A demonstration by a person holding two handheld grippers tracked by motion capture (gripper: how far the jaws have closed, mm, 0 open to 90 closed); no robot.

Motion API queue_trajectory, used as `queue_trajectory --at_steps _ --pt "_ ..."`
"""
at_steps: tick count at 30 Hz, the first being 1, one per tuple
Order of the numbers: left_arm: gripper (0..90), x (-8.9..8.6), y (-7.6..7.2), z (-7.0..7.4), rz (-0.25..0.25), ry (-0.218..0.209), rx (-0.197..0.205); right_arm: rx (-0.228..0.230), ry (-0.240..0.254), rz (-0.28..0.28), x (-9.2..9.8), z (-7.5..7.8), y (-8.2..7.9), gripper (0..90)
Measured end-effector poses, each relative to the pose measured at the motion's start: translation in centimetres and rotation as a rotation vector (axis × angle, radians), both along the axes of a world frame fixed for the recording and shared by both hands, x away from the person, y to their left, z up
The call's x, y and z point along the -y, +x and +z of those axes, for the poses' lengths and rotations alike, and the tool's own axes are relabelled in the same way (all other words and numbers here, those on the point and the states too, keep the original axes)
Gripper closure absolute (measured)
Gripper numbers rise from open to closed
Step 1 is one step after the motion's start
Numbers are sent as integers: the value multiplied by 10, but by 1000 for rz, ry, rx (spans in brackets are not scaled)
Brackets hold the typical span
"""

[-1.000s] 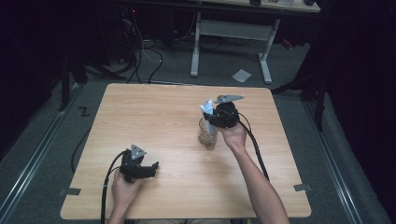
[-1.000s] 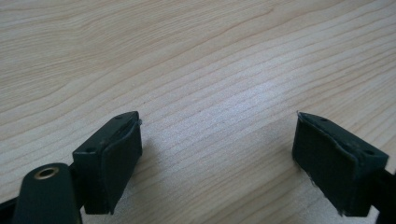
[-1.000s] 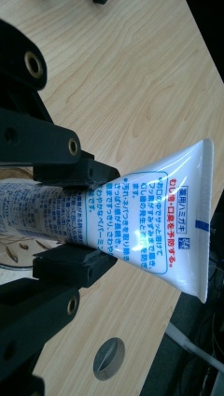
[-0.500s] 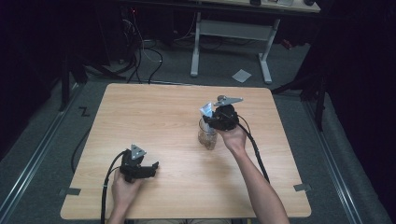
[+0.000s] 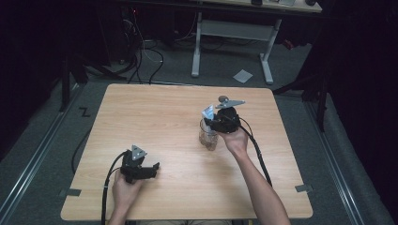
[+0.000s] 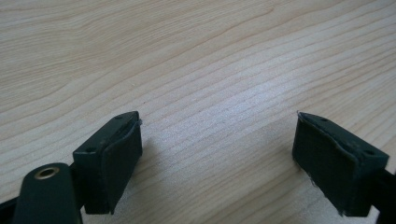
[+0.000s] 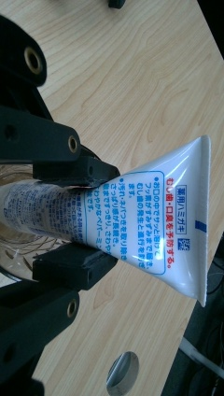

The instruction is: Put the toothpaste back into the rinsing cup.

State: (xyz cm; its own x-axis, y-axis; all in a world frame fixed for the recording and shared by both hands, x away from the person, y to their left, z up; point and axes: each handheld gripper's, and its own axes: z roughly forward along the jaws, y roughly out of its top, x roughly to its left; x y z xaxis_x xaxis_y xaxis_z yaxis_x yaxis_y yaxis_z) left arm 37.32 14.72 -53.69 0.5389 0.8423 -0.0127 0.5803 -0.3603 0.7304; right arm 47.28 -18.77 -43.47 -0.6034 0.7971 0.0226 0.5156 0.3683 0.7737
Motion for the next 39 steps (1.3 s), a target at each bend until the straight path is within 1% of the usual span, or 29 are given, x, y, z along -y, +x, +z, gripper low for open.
queue_trajectory --at_steps 4,7,9,11,13,14,15,20,25,28,30,32,37,39 --pt "162 0 0 0 0 0 0 -3 6 2 -1 -2 -1 611" --pt "162 0 0 0 0 0 0 -5 2 2 -1 -3 -2 601" --pt "162 0 0 0 0 0 0 4 3 4 -1 -4 -3 597" --pt "162 0 0 0 0 0 0 2 -1 0 0 -6 -4 594" --pt "162 0 0 0 0 0 0 5 3 -2 2 -8 -5 592" --pt "162 0 0 0 1 0 0 -1 10 -9 2 -8 -5 592" --pt "162 0 0 0 1 0 0 6 14 -4 3 -8 -5 591" --pt "162 0 0 0 1 0 0 8 16 -2 3 -9 -7 588" --pt "162 0 0 0 1 0 0 7 38 -8 8 -10 -9 585" --pt "162 0 0 0 2 1 -1 1 42 -8 11 -10 -11 584" --pt "162 0 0 0 2 1 -1 7 38 -7 13 -11 -13 584" --pt "162 0 0 0 1 1 -2 10 45 -3 14 -12 -15 588" --pt "162 0 0 0 0 0 -1 8 47 0 15 -14 -20 587" --pt "162 0 0 0 2 0 0 12 40 4 15 -14 -21 584"
